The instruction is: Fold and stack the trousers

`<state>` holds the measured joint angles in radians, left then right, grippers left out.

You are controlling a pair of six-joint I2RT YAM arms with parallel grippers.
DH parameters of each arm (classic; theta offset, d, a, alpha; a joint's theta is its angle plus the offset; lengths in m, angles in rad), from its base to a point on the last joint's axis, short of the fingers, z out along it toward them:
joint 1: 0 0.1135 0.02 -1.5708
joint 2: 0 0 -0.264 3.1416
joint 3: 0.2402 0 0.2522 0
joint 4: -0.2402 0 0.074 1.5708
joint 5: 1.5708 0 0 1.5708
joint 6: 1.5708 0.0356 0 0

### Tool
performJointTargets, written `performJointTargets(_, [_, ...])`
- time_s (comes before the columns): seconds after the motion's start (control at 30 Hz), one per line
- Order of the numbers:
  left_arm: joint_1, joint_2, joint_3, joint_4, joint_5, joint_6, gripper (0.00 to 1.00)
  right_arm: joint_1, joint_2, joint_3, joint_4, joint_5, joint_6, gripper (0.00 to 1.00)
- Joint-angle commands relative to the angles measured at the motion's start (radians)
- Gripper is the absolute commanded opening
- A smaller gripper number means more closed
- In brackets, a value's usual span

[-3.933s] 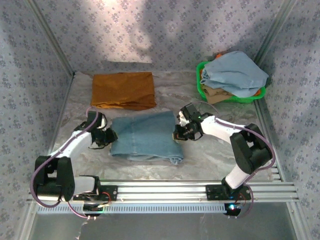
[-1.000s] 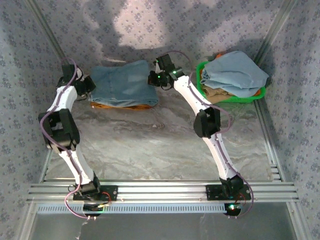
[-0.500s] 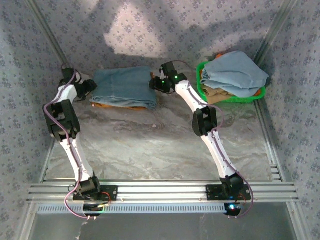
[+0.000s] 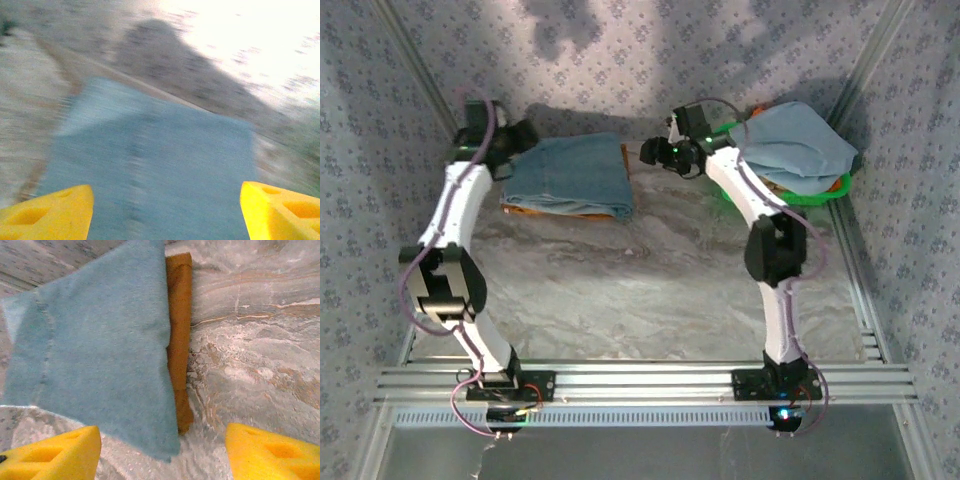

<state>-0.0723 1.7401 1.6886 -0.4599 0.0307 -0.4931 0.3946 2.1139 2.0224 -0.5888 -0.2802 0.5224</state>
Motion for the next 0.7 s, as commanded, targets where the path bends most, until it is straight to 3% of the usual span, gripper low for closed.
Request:
performJointTargets(0.0, [-0.149, 0.078, -0.059, -0.051, -0.116, -0.071, 0.76, -0.013, -0.163, -0.245, 0.121, 0.046, 0.018, 0.68])
performJointTargets(0.17, [-0.246, 0.323, 0.066, -0.048, -0.15, -0.226, 0.73, -0.017, -0.354, -0.513, 0.159, 0.064, 0.009, 0.68])
performJointTargets(0.33, [-0.236, 0.497, 0.115, -0.077, -0.128, -0.332, 0.68, -0.045, -0.482, -0.666, 0.168, 0.062, 0.017, 0.68])
performJointTargets(0.47, [-0.163, 0.496, -0.002, 0.0, -0.046, -0.347, 0.65, -0.074, -0.551, -0.729, 0.17, 0.058, 0.027, 0.68])
performJointTargets(0.67, [0.007, 0.508, 0.008, -0.055, 0.005, -0.214, 0.64, -0.079, -0.574, -0.729, 0.154, 0.038, 0.016, 0.68])
